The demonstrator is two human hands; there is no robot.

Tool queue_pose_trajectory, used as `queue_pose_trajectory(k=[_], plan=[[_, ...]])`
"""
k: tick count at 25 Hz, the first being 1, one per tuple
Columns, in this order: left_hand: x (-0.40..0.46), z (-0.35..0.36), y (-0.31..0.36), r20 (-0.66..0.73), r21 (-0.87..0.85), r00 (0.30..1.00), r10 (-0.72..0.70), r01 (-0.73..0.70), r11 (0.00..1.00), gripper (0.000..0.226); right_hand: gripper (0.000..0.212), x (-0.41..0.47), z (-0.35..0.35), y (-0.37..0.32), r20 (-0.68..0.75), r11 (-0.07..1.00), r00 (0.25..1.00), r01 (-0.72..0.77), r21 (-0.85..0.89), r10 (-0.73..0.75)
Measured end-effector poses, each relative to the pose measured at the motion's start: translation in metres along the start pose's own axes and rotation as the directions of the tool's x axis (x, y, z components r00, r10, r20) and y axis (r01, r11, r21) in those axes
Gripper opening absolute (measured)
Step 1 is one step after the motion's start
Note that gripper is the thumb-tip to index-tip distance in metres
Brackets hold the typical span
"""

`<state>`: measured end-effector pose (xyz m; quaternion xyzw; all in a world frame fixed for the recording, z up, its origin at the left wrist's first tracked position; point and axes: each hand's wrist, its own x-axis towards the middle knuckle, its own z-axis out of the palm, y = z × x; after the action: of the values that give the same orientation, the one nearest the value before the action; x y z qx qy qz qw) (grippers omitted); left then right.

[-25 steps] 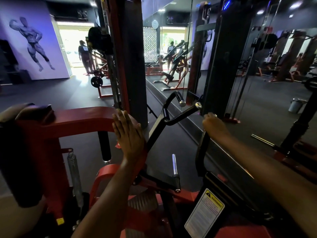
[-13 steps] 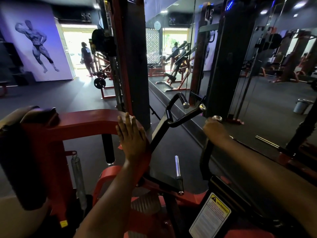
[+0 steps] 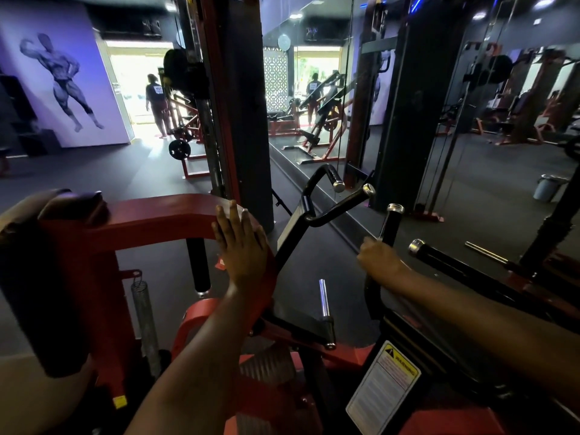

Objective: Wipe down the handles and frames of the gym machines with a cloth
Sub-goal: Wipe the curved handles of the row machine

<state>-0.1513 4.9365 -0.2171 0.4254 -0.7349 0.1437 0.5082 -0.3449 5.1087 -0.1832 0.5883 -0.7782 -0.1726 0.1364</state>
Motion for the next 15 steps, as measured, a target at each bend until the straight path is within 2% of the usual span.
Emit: queue_pose_trajectory(k=[2, 3, 4, 5, 6, 7, 10, 11, 13, 14, 15], plan=[[0.000, 0.002, 0.001, -0.007, 0.017, 1.000, 0.005, -0.004, 1.000, 0.046, 0.012, -0.003, 0.006, 0.002, -0.067, 0.994, 0.996, 0.061, 0.093, -0.054], [0.000, 0.002, 0.001, -0.007, 0.019, 1.000, 0.007, -0.007, 1.000, 0.044, 0.015, 0.003, 0.004, 0.013, -0.089, 0.982, 0.996, 0.004, 0.187, 0.013], [0.000, 0.001, 0.003, -0.011, 0.017, 1.000, 0.002, -0.001, 1.000, 0.044, 0.017, 0.009, -0.001, 0.027, -0.140, 0.962, 0.983, -0.082, 0.261, 0.122], [0.000, 0.000, 0.003, -0.011, 0.008, 1.000, -0.010, 0.010, 1.000, 0.044, 0.019, 0.011, -0.004, 0.042, -0.199, 0.908, 0.932, -0.217, 0.360, 0.301], [0.000, 0.000, 0.004, -0.013, 0.001, 1.000, -0.018, 0.018, 1.000, 0.044, 0.022, 0.010, -0.006, 0.053, -0.207, 0.818, 0.852, -0.352, 0.454, 0.482], [-0.001, 0.000, 0.003, -0.015, -0.010, 1.000, -0.023, 0.023, 1.000, 0.044, 0.024, 0.008, 0.000, 0.055, -0.147, 0.739, 0.804, -0.435, 0.514, 0.576], [-0.002, 0.000, 0.003, -0.041, -0.032, 0.999, -0.012, 0.010, 0.999, 0.044, 0.022, 0.000, 0.001, 0.033, -0.070, 0.692, 0.827, -0.416, 0.590, 0.558], [-0.002, 0.000, 0.003, -0.045, -0.036, 0.999, -0.008, 0.006, 0.999, 0.044, 0.021, 0.001, 0.000, 0.028, -0.055, 0.646, 0.810, -0.422, 0.636, 0.584], [-0.001, -0.002, 0.006, -0.053, -0.034, 0.999, -0.006, 0.004, 0.999, 0.043, 0.025, 0.008, -0.013, 0.031, -0.053, 0.476, 0.690, -0.441, 0.761, 0.722], [-0.001, -0.003, 0.007, -0.051, -0.021, 0.999, -0.015, 0.014, 1.000, 0.043, 0.027, 0.015, -0.018, 0.036, -0.053, 0.415, 0.624, -0.450, 0.791, 0.780], [-0.001, -0.003, 0.007, -0.033, -0.018, 0.999, -0.024, 0.023, 1.000, 0.043, 0.029, 0.023, -0.020, 0.039, -0.043, 0.376, 0.592, -0.452, 0.809, 0.805]])
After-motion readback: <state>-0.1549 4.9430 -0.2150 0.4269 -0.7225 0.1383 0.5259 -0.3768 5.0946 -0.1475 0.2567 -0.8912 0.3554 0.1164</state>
